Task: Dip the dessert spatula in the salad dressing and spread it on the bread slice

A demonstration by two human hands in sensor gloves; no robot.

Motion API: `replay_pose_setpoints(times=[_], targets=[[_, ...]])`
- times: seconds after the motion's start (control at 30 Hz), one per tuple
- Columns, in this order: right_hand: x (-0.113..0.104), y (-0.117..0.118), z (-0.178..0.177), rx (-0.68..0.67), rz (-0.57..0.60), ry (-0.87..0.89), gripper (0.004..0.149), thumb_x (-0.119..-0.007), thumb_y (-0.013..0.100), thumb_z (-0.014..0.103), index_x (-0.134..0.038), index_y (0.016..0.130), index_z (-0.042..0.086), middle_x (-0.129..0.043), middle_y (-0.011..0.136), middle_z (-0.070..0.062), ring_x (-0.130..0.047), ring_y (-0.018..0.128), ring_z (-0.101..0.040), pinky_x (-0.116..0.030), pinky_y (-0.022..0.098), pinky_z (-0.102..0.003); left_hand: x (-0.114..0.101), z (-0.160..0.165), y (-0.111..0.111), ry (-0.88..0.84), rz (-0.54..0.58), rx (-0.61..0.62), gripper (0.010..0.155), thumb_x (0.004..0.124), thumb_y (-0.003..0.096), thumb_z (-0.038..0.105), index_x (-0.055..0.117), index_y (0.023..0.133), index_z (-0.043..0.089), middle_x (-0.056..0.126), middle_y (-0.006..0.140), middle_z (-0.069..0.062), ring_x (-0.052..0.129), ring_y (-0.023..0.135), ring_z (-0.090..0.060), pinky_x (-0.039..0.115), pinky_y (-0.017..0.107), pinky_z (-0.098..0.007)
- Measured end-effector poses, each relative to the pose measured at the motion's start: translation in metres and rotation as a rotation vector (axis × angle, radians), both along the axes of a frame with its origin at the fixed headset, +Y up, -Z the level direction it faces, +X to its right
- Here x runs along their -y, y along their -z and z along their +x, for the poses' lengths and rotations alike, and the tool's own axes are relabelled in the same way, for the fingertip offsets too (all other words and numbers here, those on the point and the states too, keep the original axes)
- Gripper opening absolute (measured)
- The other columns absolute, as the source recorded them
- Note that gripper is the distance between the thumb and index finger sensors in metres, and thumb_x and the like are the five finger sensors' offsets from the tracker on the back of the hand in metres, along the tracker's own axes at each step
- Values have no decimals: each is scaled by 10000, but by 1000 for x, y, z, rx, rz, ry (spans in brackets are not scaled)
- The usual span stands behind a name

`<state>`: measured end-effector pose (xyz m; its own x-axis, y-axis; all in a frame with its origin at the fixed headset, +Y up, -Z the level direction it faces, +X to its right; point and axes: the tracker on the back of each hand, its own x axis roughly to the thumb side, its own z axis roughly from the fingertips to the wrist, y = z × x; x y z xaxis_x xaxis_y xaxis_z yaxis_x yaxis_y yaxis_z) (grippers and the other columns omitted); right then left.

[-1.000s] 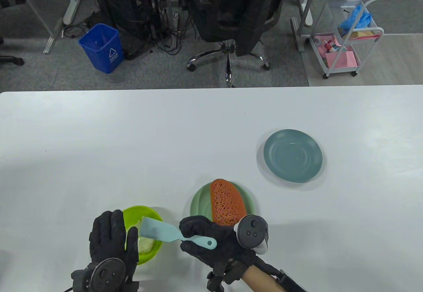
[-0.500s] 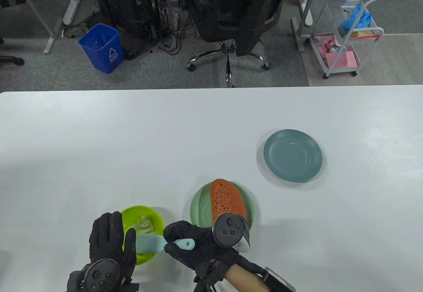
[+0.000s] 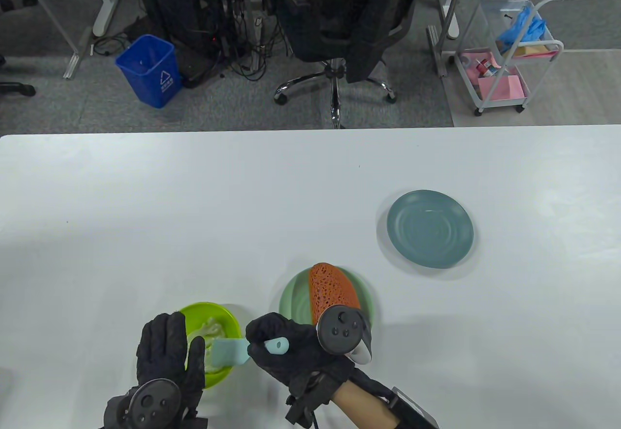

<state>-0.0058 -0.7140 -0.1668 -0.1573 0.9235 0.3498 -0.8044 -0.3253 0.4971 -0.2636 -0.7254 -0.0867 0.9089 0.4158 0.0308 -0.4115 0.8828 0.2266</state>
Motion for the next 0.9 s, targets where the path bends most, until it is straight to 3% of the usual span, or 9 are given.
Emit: replay_pose_setpoints(times=[0.4,0.9], targets=[[-9,4,12,71,52,3,392,-852,571,336,-692,895,182,-712,898,-178,-913,648,-502,-843,451,-506,1,1,0,-2,-3,11,670,555,662,483,550,1165,41,505,1163,-308,581,1034,-600,526,705,-699],[9,-2,-17,-26,-16,41,403,-846,571,361,-690,898,184,-713,898,-195,-938,656,-476,-875,455,-480,0,-1,-1,-27,20,13,669,554,662,482,550,1165,40,506,1161,-308,582,1034,-598,525,706,-697]])
